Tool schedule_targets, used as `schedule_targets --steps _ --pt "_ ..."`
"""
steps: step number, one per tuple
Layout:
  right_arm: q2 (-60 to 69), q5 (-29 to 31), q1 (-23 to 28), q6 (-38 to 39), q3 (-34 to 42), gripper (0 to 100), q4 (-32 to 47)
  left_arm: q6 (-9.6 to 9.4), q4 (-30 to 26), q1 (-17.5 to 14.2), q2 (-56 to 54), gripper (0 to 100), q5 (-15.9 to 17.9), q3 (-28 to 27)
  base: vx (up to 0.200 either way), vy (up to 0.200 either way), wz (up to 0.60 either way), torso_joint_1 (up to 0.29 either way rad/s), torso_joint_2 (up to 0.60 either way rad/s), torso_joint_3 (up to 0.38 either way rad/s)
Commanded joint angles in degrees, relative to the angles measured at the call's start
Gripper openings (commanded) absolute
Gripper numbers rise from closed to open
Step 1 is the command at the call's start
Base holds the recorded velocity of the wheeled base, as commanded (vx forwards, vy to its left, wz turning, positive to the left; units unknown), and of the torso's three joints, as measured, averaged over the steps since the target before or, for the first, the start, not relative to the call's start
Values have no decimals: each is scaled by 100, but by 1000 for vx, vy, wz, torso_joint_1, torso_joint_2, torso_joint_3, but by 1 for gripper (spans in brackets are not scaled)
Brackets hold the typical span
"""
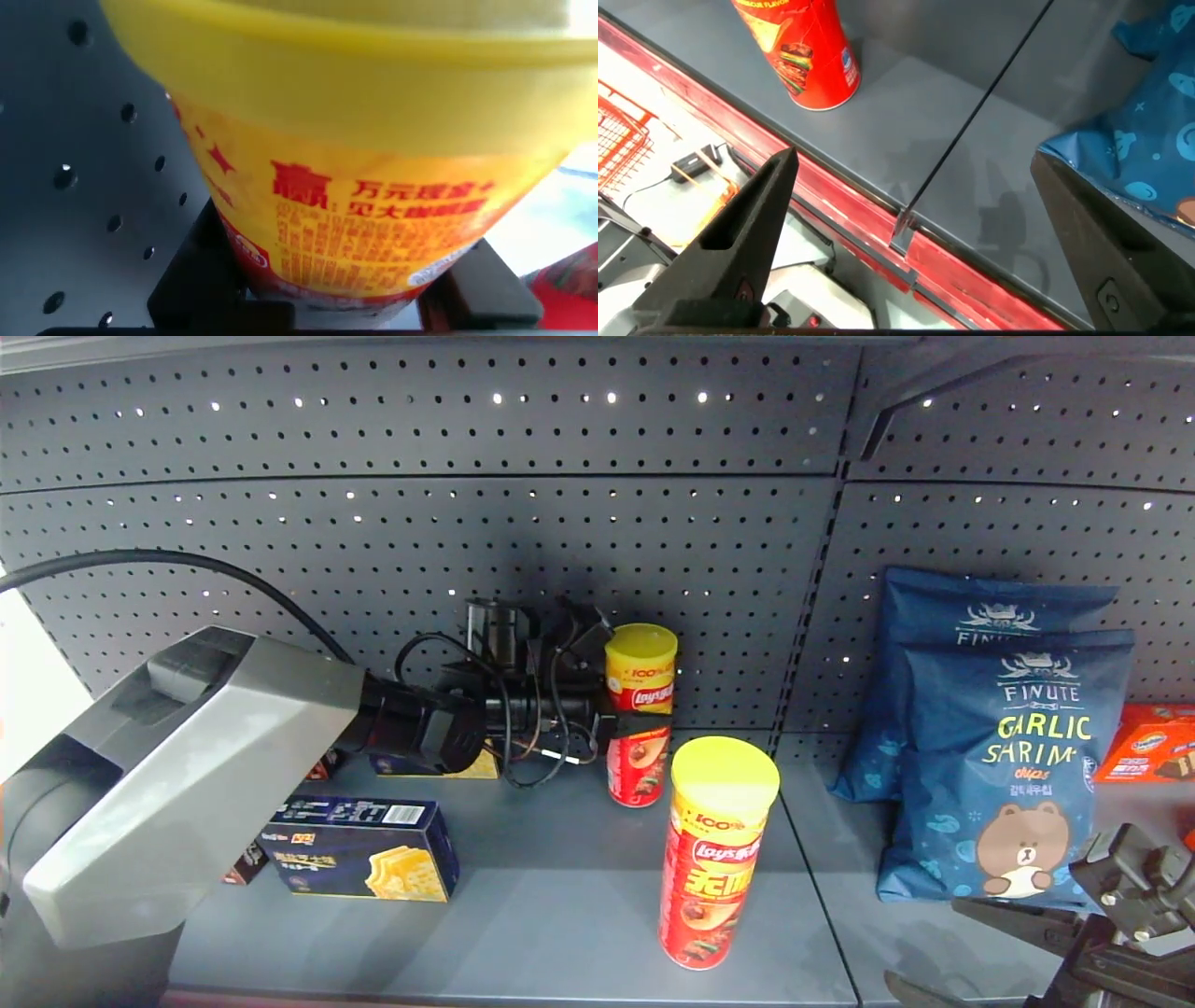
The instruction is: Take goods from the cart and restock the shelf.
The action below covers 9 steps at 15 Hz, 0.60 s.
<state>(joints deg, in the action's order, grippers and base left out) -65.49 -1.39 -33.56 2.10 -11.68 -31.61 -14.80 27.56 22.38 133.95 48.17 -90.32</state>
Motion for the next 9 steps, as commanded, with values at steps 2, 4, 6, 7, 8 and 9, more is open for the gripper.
schedule_targets --steps 2,4,6,7,8,9 --pt "-17 -2 -1 1 -1 100 -3 -41 -5 12 87 100 -9 -3 0 0 0 0 0 0" --pt "-105 -2 7 1 52 100 6 -41 3 12 52 100 -18 6 0 0 0 0 0 0" --pt "-131 -46 -1 1 87 100 -3 -49 3 -23 -53 100 -18 32 0 0 0 0 0 0" --pt "-140 -90 7 -8 122 100 -3 -49 -5 -32 -220 100 -18 67 0 0 0 0 0 0" --pt "-148 -81 7 -8 201 100 -3 -49 -5 -50 -370 100 -18 155 0 0 0 0 0 0" --pt "-140 -81 7 -8 271 100 -3 -49 -5 -67 -528 100 -26 296 0 0 0 0 0 0"
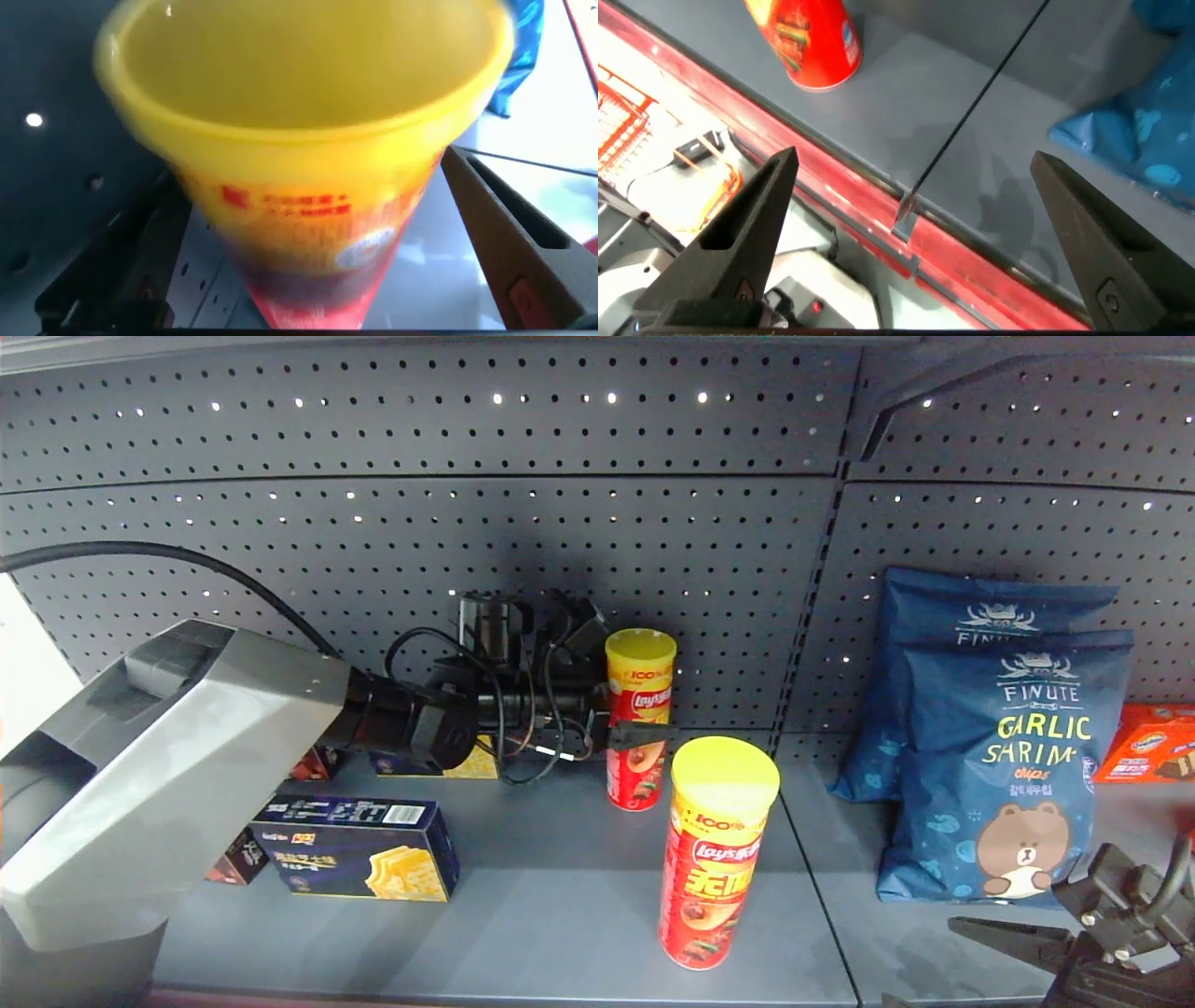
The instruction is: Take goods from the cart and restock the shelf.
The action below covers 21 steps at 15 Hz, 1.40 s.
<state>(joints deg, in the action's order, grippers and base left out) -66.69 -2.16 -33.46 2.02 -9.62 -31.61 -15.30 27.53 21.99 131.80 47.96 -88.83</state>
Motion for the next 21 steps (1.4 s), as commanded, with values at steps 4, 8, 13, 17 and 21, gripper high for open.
schedule_targets --steps 4,8,13,17,21 --pt "60 5 -29 -27 452 100 -12 -149 25 -266 -1201 100 -15 1158 0 0 0 0 0 0" --pt "34 -4 -11 -27 399 100 6 -202 33 -477 -1939 100 -23 1949 0 0 0 0 0 0" --pt "-678 611 -81 -35 -682 100 6 -237 16 -723 -3310 100 -709 3083 0 0 0 0 0 0" --pt "-1496 1156 -363 0 -1077 100 -47 -193 -520 -740 -4462 100 -1500 3821 0 0 0 0 0 0" --pt "-2216 1235 -345 0 -1587 100 -47 -202 -968 -731 -5077 100 -2308 4005 0 0 0 0 0 0"
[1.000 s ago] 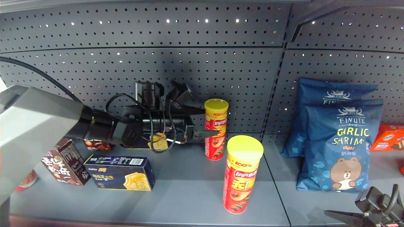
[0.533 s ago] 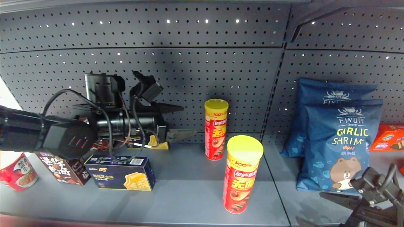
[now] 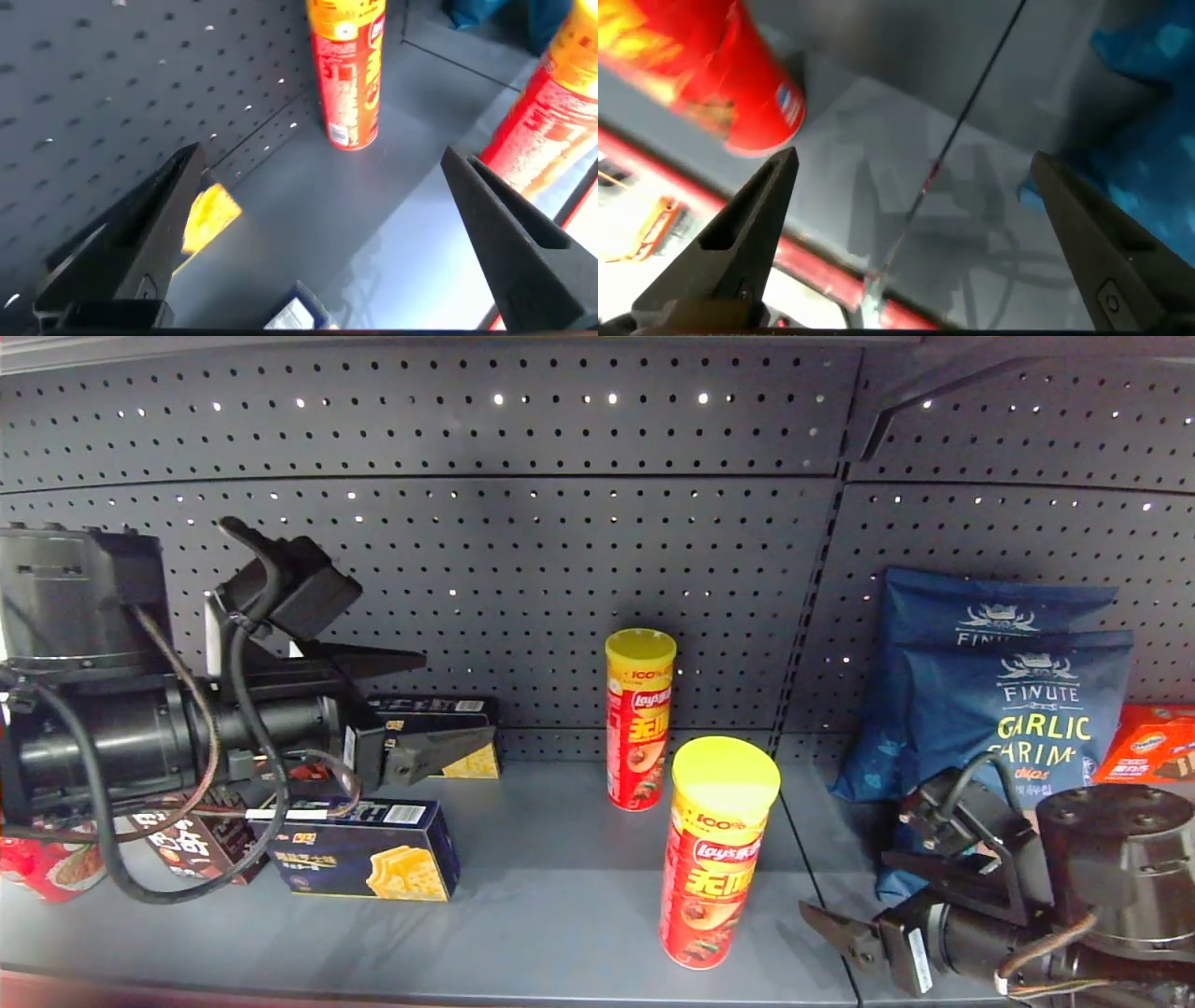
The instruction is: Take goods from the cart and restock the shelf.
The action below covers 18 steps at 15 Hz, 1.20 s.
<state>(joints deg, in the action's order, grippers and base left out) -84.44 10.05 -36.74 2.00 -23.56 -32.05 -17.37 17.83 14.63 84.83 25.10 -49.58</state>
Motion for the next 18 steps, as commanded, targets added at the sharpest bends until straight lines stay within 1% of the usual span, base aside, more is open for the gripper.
schedule_targets --steps 1,3,6,12,18 --pt "-512 15 -35 2 -245 100 -3 6 1 -4 -389 100 -23 80 0 0 0 0 0 0" --pt "-793 15 -44 2 -447 100 -3 -29 1 -74 -406 100 -119 80 0 0 0 0 0 0" --pt "-995 6 -123 -7 -658 100 -3 -29 36 -197 -389 100 -111 89 0 0 0 0 0 0" --pt "-1487 6 -404 2 -1203 100 -12 -29 45 -206 -380 100 -111 133 0 0 0 0 0 0" --pt "-1812 6 -571 2 -1555 100 -21 -38 53 -215 -371 100 -111 177 0 0 0 0 0 0"
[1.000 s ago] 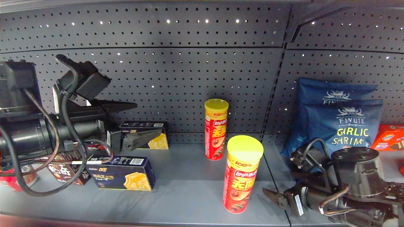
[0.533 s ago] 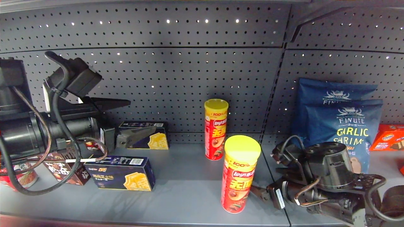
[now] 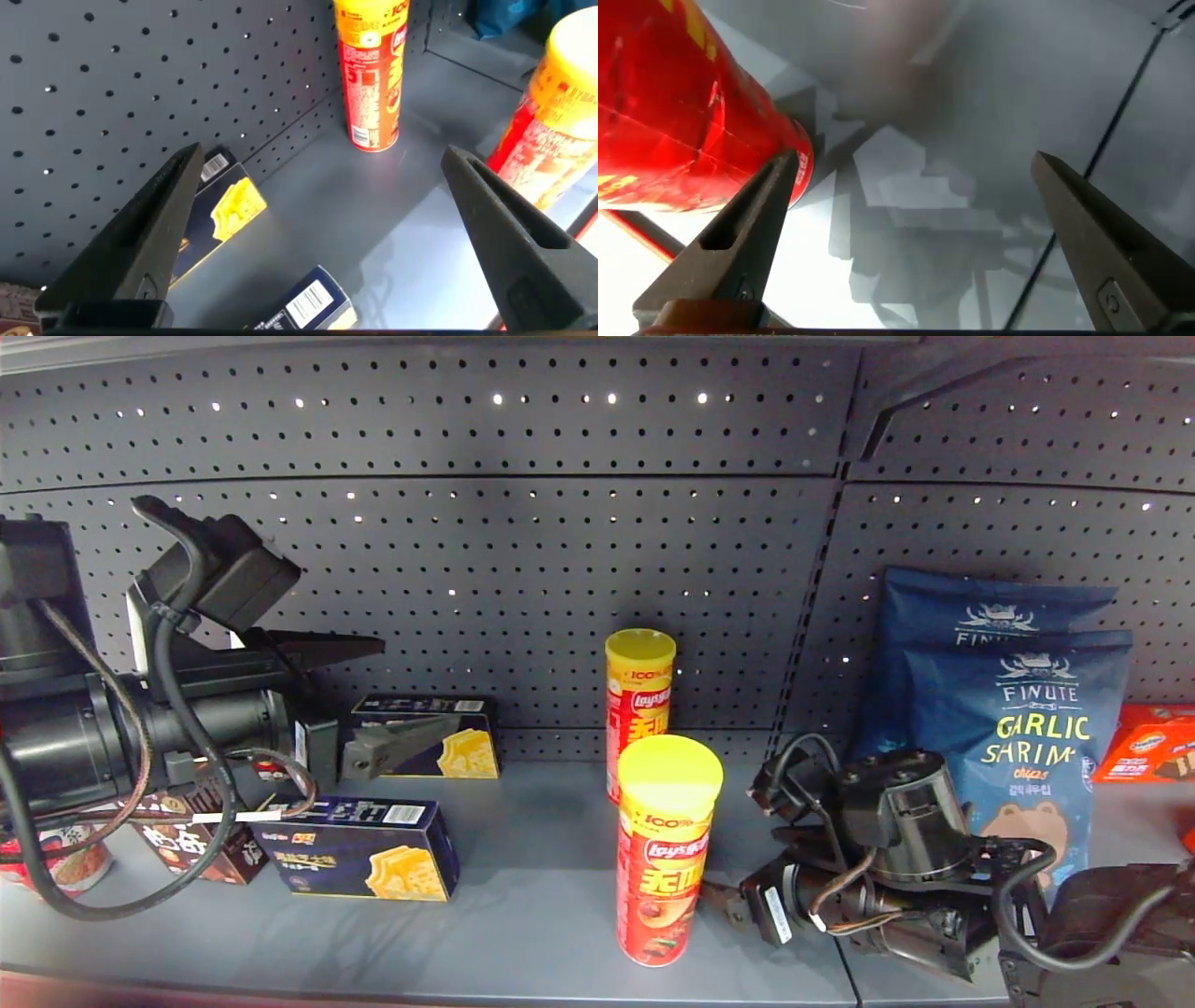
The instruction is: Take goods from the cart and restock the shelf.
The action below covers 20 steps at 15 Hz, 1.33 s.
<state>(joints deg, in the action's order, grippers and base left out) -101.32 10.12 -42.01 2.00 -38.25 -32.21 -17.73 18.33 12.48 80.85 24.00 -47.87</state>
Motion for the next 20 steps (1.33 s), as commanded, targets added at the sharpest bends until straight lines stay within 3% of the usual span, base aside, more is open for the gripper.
schedule_targets --steps 1,9,12,15,18,19,20 --pt "-143 -1 -62 2 -121 100 -5 -3 3 0 28 100 8 6 0 0 0 0 0 0" --pt "86 34 -44 81 2 100 -14 -12 12 44 -8 100 8 138 0 0 0 0 0 0" --pt "631 210 -44 204 231 100 -14 -319 -5 44 -219 100 -10 331 0 0 0 0 0 0" --pt "1386 333 -35 292 591 100 4 -284 -49 -18 -755 100 -45 542 0 0 0 0 0 0" --pt "2195 430 167 292 916 100 48 -205 -58 -378 -1537 100 -45 946 0 0 0 0 0 0" --pt "2415 509 263 283 1030 100 57 -152 -58 -466 -1774 100 -45 1096 0 0 0 0 0 0" --pt "2819 597 413 283 1233 100 92 15 -58 -616 -2214 100 -62 1386 0 0 0 0 0 0"
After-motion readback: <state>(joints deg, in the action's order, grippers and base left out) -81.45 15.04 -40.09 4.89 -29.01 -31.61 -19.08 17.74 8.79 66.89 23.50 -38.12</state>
